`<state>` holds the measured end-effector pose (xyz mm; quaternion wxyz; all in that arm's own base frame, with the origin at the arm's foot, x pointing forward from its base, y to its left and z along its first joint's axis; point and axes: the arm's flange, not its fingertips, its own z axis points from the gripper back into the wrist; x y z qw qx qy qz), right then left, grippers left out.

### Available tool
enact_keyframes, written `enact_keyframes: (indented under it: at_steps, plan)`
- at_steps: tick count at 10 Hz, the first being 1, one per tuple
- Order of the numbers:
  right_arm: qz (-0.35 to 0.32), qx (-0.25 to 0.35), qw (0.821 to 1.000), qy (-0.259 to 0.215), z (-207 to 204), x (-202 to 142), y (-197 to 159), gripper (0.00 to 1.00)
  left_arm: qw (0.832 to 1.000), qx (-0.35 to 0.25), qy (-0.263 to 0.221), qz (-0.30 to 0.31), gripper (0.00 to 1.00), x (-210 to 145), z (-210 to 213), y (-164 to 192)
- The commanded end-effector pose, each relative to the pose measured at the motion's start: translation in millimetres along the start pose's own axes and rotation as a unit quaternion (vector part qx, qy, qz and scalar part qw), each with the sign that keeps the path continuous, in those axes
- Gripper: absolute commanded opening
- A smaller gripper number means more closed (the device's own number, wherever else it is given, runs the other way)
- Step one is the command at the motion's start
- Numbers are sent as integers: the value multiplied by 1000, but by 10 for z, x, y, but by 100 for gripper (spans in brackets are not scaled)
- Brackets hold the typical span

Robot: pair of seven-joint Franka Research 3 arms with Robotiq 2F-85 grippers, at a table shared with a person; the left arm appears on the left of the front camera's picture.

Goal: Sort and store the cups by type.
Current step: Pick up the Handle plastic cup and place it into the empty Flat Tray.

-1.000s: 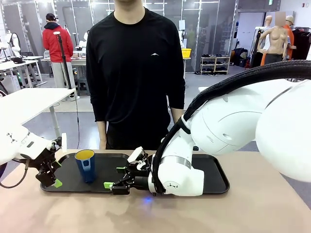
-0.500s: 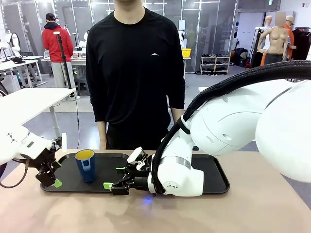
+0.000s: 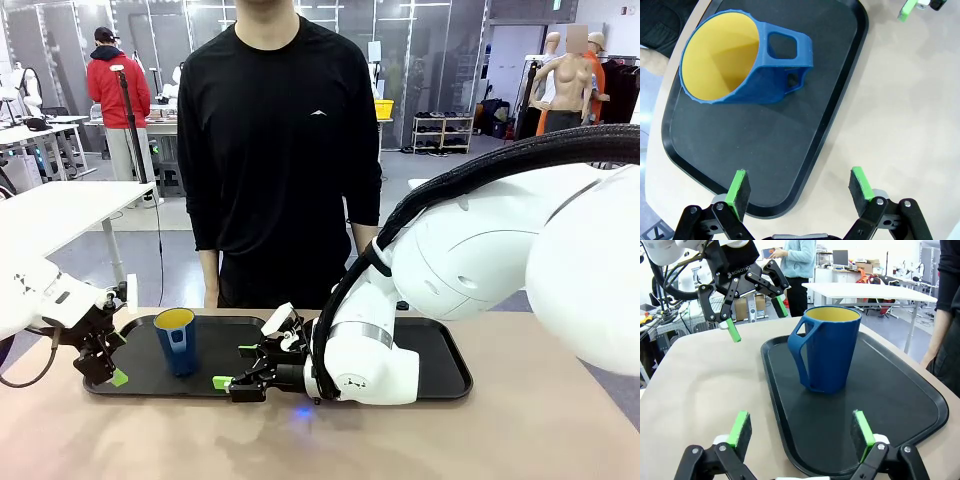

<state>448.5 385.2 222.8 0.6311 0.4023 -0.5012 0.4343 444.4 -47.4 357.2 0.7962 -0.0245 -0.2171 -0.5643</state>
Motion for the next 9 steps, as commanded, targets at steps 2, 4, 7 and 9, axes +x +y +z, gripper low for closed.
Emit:
enact_keyframes:
  at_steps: [2,4,7,9]
  plan:
    - [0,0,1000,0,0,0,0,100,1000,8,8,0,100,-5,-9,2]
    - [0,0,1000,0,0,0,-1,100,1000,8,8,0,100,-5,-9,2]
    - [0,0,1000,0,0,0,-1,100,1000,8,8,0,100,-5,-9,2]
    - [0,0,1000,0,0,0,-1,100,1000,8,8,0,100,-5,-9,2]
